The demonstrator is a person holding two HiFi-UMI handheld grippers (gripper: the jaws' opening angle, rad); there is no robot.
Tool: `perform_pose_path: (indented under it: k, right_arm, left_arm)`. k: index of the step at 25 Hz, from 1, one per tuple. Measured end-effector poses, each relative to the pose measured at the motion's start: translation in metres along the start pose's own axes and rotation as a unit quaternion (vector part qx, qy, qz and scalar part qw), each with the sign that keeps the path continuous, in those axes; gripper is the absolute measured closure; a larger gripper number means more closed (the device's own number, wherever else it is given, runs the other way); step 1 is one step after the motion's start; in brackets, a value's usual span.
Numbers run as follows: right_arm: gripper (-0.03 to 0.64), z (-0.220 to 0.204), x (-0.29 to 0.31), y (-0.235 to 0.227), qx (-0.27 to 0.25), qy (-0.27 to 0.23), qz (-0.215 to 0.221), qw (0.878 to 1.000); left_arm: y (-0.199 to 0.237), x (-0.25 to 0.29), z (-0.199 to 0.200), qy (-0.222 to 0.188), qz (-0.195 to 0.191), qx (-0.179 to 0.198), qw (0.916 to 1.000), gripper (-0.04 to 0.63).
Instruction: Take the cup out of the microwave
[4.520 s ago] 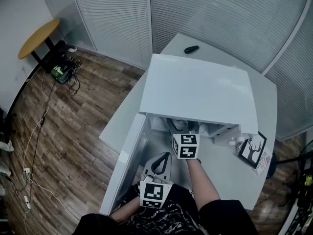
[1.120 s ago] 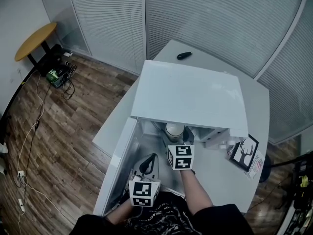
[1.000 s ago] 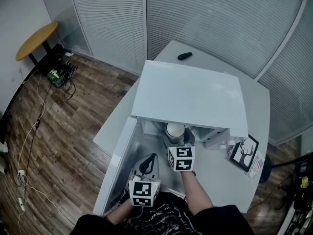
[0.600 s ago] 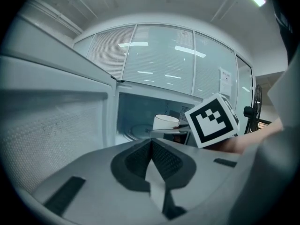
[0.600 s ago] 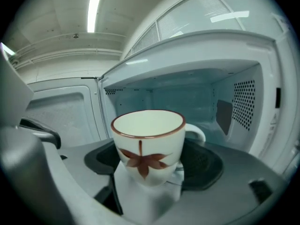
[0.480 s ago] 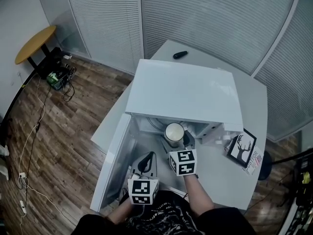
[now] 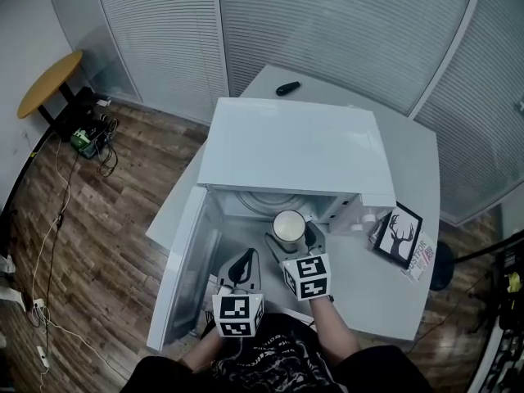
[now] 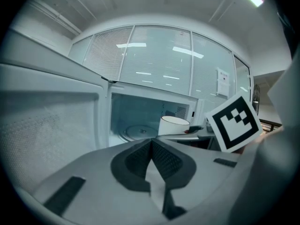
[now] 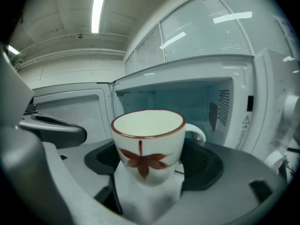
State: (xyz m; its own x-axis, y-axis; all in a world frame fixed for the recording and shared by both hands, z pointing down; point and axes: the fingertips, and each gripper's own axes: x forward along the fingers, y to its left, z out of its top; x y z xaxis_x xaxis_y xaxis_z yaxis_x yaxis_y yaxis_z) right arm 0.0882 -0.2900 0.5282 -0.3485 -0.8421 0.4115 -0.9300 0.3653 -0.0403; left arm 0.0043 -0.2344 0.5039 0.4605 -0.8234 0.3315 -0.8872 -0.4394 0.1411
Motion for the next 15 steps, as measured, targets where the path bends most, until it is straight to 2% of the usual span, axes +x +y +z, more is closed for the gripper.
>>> perform_pose_path:
  k: [15]
  right_arm:
    - [0.239, 0.000, -0.040, -0.003, 0.008, -0.019, -0.029, 0.999]
  left_arm:
    - [-0.010, -0.001, -0.003, -0.002, -0.012, 0.002, 0.9999, 0.589]
